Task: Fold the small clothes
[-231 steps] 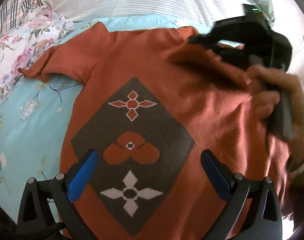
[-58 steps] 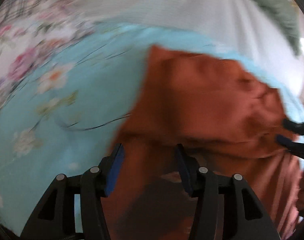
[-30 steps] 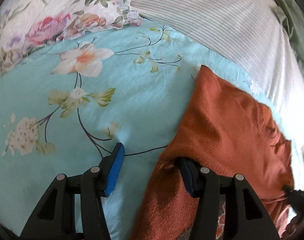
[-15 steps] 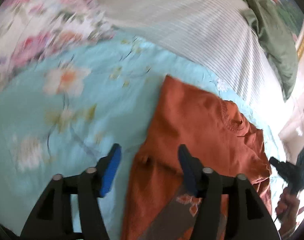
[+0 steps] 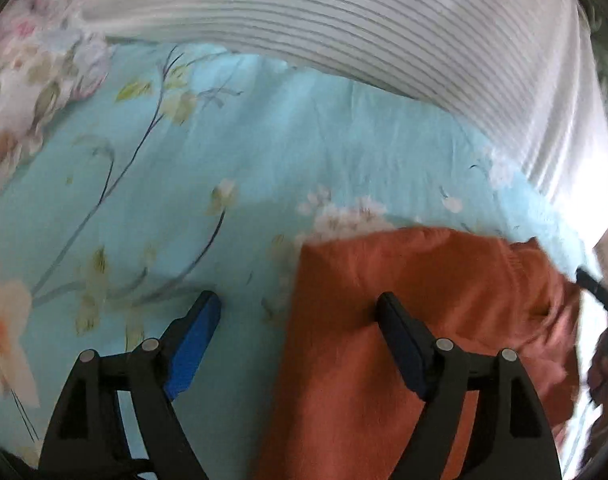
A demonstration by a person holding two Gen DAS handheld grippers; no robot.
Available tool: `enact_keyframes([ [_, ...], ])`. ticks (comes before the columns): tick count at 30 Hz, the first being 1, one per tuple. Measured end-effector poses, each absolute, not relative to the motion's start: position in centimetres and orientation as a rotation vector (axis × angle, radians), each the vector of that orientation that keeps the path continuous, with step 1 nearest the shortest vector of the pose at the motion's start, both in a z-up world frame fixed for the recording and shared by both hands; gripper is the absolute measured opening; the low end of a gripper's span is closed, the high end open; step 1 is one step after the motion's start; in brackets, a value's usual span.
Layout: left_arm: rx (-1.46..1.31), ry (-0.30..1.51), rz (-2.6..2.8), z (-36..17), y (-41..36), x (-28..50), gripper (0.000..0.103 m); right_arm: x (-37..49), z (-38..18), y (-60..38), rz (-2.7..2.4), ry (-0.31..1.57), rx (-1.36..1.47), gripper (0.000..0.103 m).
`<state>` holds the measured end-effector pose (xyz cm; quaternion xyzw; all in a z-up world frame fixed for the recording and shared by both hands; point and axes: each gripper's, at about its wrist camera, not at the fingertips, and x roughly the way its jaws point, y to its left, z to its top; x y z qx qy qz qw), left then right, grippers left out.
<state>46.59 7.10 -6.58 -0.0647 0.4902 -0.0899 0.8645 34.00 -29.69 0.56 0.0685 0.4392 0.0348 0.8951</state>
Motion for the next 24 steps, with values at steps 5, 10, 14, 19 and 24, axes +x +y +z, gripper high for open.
enact_keyframes([
  [5,0.074,0.936,-0.213,-6.1,3.5,45.3,0.010,36.6,-3.8,-27.5,0.133,1.053,-0.026,0.040],
  [10,0.121,0.760,-0.062,-4.2,2.4,43.3,0.010,34.5,-0.3,-28.3,0.025,0.881,0.040,0.006],
  [14,0.168,0.825,0.051,-6.9,1.8,45.1,0.010,35.7,-1.9,-27.7,-0.062,0.916,0.005,0.006],
  [19,0.090,0.848,0.014,-4.8,3.6,44.4,0.024,36.4,-3.1,-27.7,-0.076,0.966,0.080,0.017],
  [24,-0.032,0.845,0.002,-1.9,7.4,39.8,0.055,31.7,1.2,-29.0,-0.004,0.888,0.250,0.057],
])
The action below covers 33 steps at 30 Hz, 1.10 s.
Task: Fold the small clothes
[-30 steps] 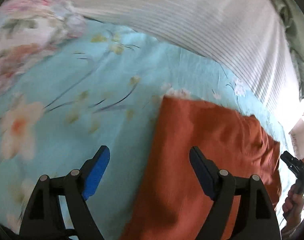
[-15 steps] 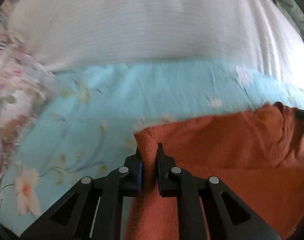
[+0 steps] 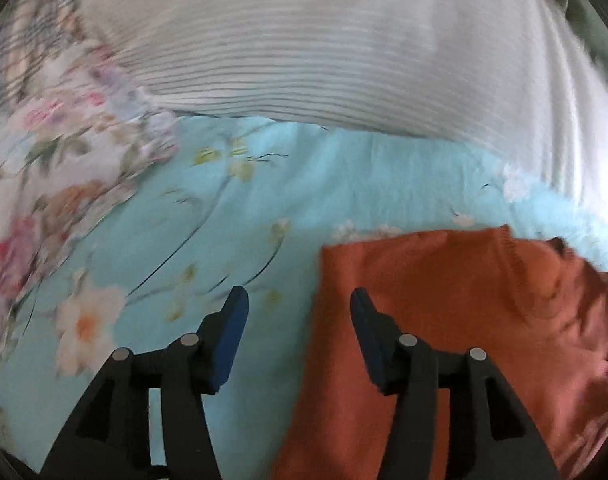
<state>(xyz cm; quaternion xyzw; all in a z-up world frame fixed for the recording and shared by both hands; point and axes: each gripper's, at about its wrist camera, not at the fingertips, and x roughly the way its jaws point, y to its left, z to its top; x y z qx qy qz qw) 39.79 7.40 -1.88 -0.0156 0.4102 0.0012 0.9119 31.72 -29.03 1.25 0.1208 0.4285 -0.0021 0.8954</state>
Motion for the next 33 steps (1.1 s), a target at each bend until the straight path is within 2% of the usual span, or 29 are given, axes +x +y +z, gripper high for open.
enact_keyframes([
  [1,-0.057,0.848,-0.001,-1.6,8.3,38.2,0.055,29.6,2.2,-29.2,0.009,0.856,0.284,0.063],
  [6,-0.186,0.873,-0.028,-1.5,11.9,29.4,0.064,21.4,2.3,-29.6,0.060,0.844,0.389,0.063],
  [15,-0.285,0.954,-0.167,-3.2,14.0,17.0,0.066,9.6,0.0,-30.9,0.063,0.902,0.456,0.063],
  [28,-0.303,1.040,-0.255,-6.6,14.2,10.0,0.066,1.5,-3.0,-31.2,0.020,0.986,0.501,0.063],
  [33,-0.337,1.075,-0.386,-7.3,14.2,6.8,0.066,-2.4,-3.4,-29.9,0.202,0.993,0.613,0.063],
])
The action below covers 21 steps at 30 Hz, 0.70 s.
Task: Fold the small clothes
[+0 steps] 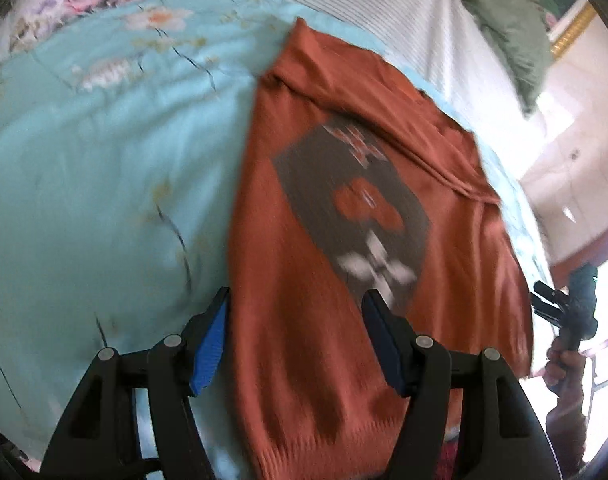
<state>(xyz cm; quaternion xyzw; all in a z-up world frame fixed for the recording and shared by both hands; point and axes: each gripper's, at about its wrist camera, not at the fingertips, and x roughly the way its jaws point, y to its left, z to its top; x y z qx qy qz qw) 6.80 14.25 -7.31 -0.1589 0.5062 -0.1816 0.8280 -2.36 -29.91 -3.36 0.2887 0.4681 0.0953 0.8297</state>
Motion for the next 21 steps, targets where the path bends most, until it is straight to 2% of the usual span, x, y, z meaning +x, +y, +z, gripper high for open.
enact_keyframes([
  [8,-0.417,1.105,-0.533,-8.1,15.5,0.2,0.065,-9.4,-3.9,-25.9,0.423,0.993,0.636,0.063],
  [13,-0.412,1.098,-0.579,-8.5,14.6,-1.0,0.063,-10.3,-4.7,-25.4,0.429,0.935,0.663,0.061],
  [15,-0.389,1.093,-0.585,-8.6,14.3,-1.0,0.054,-9.8,-4.9,-25.7,0.415,0.927,0.680,0.053],
  [16,-0.374,1.091,-0.583,-8.6,14.2,-1.0,0.051,-9.6,-5.1,-25.9,0.402,0.929,0.683,0.045],
  [17,-0.357,1.084,-0.575,-8.7,14.2,-1.1,0.038,-10.0,-5.2,-25.6,0.390,0.931,0.682,0.031],
  [18,-0.345,1.080,-0.566,-8.8,14.3,-1.1,0.018,-9.9,-5.5,-25.7,0.374,0.943,0.676,0.023],
  [19,-0.336,1.078,-0.557,-8.9,14.4,-1.1,0.008,-10.2,-5.7,-25.9,0.363,0.952,0.677,0.008],
  [21,-0.351,1.068,-0.556,-8.9,14.7,-1.1,0.005,-10.4,-6.0,-26.3,0.361,0.944,0.700,0.008],
])
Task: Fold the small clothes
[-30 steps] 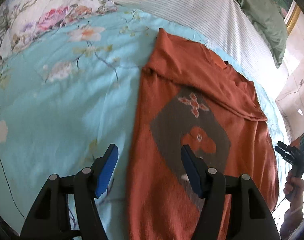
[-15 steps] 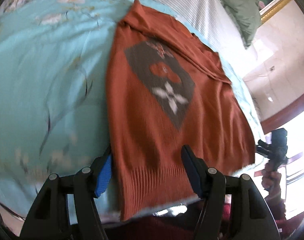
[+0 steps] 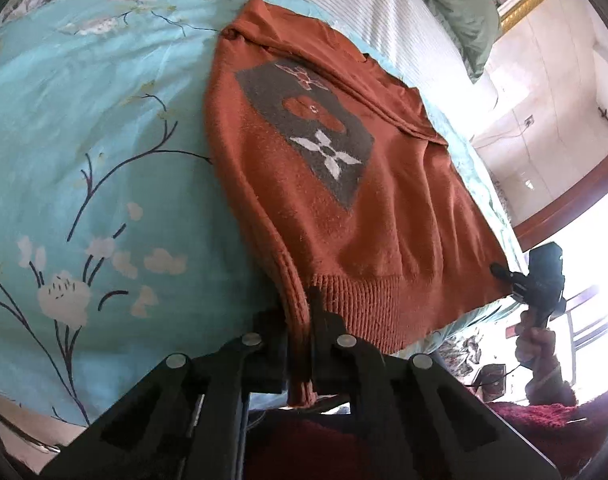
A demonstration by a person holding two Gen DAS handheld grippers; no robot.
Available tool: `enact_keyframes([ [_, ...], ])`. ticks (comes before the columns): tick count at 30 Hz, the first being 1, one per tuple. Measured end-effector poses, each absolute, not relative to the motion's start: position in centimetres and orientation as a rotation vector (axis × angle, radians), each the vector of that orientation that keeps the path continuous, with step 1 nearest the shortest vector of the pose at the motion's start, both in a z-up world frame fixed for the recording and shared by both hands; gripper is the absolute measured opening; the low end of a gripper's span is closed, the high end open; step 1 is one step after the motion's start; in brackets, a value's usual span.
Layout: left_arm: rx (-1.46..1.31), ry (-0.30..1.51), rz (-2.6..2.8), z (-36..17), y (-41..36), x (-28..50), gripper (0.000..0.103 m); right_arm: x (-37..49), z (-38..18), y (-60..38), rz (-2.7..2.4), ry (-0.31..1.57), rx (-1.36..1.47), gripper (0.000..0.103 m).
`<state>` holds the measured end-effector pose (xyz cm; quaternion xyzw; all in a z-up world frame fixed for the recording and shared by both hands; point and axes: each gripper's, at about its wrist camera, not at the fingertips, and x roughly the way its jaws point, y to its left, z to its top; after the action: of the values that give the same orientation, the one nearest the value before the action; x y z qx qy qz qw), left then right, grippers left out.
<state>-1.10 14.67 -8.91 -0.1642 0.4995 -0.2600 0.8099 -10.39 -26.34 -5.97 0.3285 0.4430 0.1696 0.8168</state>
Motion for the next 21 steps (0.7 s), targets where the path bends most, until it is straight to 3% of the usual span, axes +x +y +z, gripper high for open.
enact_keyframes([
  [10,-0.448,0.824,-0.521,-2.4,16.2,-1.0,0.004,-10.7,-1.9,-26.9,0.412,0.770,0.738,0.007],
  [21,-0.467,0.609,-0.478,4.9,14.6,6.1,0.004,-6.0,4.3,-28.8,0.385,0.582,0.686,0.007],
])
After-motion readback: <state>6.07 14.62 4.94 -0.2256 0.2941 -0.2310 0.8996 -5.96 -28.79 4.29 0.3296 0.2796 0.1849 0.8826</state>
